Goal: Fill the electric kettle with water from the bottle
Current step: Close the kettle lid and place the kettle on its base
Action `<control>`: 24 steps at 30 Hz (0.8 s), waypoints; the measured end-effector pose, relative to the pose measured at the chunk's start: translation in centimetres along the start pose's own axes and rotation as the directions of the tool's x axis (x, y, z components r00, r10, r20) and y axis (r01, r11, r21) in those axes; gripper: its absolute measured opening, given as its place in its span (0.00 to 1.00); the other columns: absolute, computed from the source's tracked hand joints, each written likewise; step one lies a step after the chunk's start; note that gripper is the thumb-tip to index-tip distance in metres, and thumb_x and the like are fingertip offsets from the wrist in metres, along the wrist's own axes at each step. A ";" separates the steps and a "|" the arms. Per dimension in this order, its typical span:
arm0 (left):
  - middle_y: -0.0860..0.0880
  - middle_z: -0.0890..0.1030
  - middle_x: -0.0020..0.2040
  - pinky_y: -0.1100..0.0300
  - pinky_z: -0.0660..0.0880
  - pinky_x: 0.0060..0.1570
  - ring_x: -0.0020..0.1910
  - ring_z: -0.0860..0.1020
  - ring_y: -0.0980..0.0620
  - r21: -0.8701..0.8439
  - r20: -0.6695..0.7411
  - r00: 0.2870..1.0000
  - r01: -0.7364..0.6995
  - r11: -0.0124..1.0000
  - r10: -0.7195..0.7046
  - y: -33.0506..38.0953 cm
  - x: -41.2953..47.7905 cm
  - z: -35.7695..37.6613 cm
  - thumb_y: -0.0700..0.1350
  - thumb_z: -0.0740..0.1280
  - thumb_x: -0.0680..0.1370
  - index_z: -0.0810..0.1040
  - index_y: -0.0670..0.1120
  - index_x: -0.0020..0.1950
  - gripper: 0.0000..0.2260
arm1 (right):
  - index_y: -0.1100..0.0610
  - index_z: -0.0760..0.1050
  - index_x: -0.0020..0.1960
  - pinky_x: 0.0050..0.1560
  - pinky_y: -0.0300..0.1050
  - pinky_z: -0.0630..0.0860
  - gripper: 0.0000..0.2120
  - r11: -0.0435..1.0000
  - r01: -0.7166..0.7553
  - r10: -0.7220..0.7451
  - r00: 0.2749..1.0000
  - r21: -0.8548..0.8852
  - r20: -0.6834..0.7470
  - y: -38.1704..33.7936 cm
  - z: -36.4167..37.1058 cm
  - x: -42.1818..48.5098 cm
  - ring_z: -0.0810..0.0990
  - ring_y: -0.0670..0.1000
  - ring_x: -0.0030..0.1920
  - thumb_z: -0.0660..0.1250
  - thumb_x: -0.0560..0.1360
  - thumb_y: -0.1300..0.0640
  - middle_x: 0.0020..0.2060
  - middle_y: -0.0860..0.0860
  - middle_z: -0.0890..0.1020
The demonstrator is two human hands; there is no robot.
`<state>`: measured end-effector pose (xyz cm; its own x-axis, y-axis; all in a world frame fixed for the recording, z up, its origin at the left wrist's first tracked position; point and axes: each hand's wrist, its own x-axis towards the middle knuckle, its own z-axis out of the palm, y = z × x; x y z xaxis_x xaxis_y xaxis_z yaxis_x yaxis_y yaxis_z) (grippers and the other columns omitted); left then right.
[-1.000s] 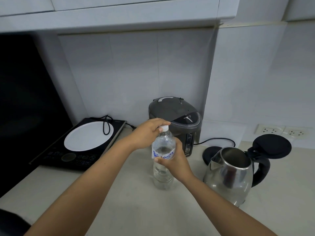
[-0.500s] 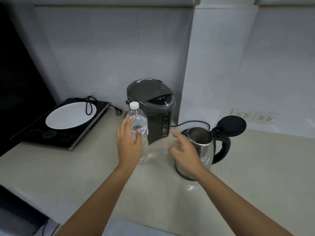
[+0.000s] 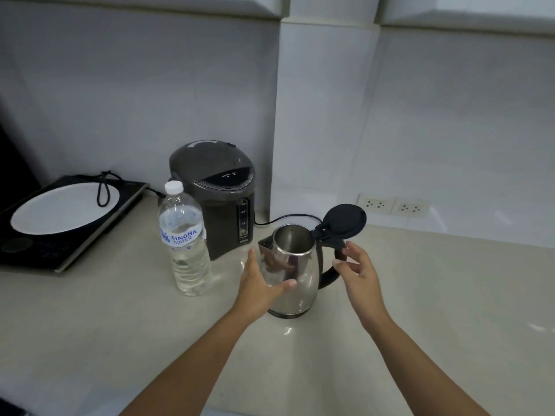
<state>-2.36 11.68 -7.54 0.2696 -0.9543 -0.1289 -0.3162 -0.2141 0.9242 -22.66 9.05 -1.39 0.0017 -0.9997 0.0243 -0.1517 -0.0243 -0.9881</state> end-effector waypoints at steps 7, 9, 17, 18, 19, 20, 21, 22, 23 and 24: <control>0.52 0.73 0.64 0.55 0.70 0.67 0.65 0.74 0.54 -0.090 0.013 1.000 -0.014 0.996 0.015 0.3 1.5 1.7 0.52 0.83 0.62 0.56 0.51 0.72 0.48 | 0.39 0.57 0.76 0.59 0.43 0.67 0.35 0.999 -0.033 0.032 0.994 0.010 0.102 -0.2 -1.5 2.2 0.74 0.49 0.65 0.67 0.77 0.60 0.70 0.39 0.68; 0.50 0.71 0.68 0.52 0.69 0.70 0.68 0.72 0.51 -0.122 0.005 1.000 -0.009 0.992 0.010 0.3 1.8 1.8 0.55 0.83 0.61 0.52 0.50 0.75 0.54 | 0.36 0.58 0.75 0.59 0.44 0.69 0.35 1.000 0.013 -0.012 0.989 -0.006 0.146 -0.4 -1.5 2.7 0.75 0.50 0.65 0.66 0.75 0.60 0.71 0.36 0.69; 0.57 0.76 0.54 0.53 0.74 0.63 0.51 0.82 0.60 -0.132 -0.007 0.998 -0.067 0.989 0.067 -0.6 2.1 2.4 0.46 0.81 0.68 0.61 0.49 0.65 0.35 | 0.36 0.64 0.72 0.65 0.47 0.70 0.32 0.996 0.085 -0.081 0.972 -0.013 0.219 -0.8 -1.5 3.8 0.75 0.47 0.66 0.63 0.72 0.60 0.66 0.39 0.76; 0.57 0.77 0.55 0.50 0.75 0.65 0.49 0.84 0.59 -0.135 0.000 0.997 -0.082 0.987 0.083 -0.7 2.0 2.4 0.46 0.81 0.68 0.61 0.49 0.65 0.35 | 0.37 0.64 0.72 0.65 0.46 0.69 0.31 0.996 0.085 -0.082 0.972 -0.007 0.220 -0.8 -1.4 3.8 0.75 0.46 0.67 0.63 0.74 0.61 0.65 0.39 0.76; 0.55 0.77 0.57 0.47 0.75 0.66 0.50 0.85 0.59 -0.143 0.003 0.996 -0.091 0.986 0.092 -0.8 1.9 2.4 0.49 0.82 0.67 0.61 0.50 0.65 0.36 | 0.37 0.64 0.72 0.64 0.45 0.69 0.31 0.997 0.083 -0.080 0.973 -0.006 0.219 -0.8 -1.4 3.9 0.74 0.45 0.67 0.62 0.75 0.62 0.65 0.38 0.77; 0.53 0.77 0.59 0.45 0.75 0.66 0.51 0.85 0.58 -0.151 0.000 0.995 -0.096 0.984 0.097 -0.9 1.9 2.4 0.54 0.82 0.65 0.61 0.51 0.66 0.39 | 0.37 0.64 0.72 0.64 0.45 0.69 0.31 0.996 0.085 -0.081 0.972 -0.009 0.219 -0.9 -1.4 4.0 0.74 0.45 0.66 0.62 0.76 0.63 0.64 0.38 0.77; 0.52 0.77 0.62 0.44 0.75 0.66 0.52 0.85 0.55 -0.160 -0.006 0.996 -0.090 0.983 0.091 -1.0 1.8 2.4 0.59 0.82 0.62 0.60 0.52 0.67 0.43 | 0.36 0.64 0.72 0.65 0.46 0.68 0.30 0.995 0.096 -0.091 0.972 -0.015 0.219 -0.9 -1.5 4.1 0.75 0.46 0.66 0.62 0.75 0.61 0.64 0.38 0.78; 0.50 0.77 0.63 0.43 0.75 0.66 0.53 0.85 0.53 -0.164 -0.013 0.996 -0.087 0.983 0.087 -1.0 1.9 2.5 0.62 0.81 0.60 0.60 0.53 0.68 0.45 | 0.36 0.65 0.72 0.66 0.48 0.68 0.30 0.993 0.111 -0.103 0.970 -0.025 0.219 -1.0 -1.5 4.3 0.75 0.47 0.65 0.61 0.75 0.60 0.64 0.38 0.78; 0.50 0.76 0.64 0.43 0.76 0.66 0.54 0.85 0.52 -0.168 -0.018 0.996 -0.087 0.982 0.085 -1.2 2.0 2.5 0.64 0.81 0.59 0.60 0.54 0.68 0.46 | 0.37 0.65 0.72 0.67 0.48 0.69 0.29 0.992 0.124 -0.114 0.969 -0.033 0.221 -1.2 -1.5 4.5 0.76 0.48 0.64 0.61 0.74 0.59 0.64 0.38 0.78; 0.49 0.76 0.65 0.43 0.76 0.65 0.55 0.85 0.50 -0.167 -0.023 0.996 -0.087 0.982 0.085 -1.3 2.0 2.5 0.65 0.81 0.59 0.60 0.54 0.68 0.46 | 0.38 0.65 0.72 0.66 0.47 0.69 0.29 0.991 0.131 -0.120 0.969 -0.033 0.218 -1.3 -1.5 4.7 0.78 0.47 0.61 0.60 0.75 0.60 0.62 0.37 0.78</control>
<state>-3.70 9.52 -9.92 0.2626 -0.9640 -0.0421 -0.1817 -0.0922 0.9790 -23.95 4.40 0.24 0.2351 -0.9658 0.1095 -0.1832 -0.1546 -0.9708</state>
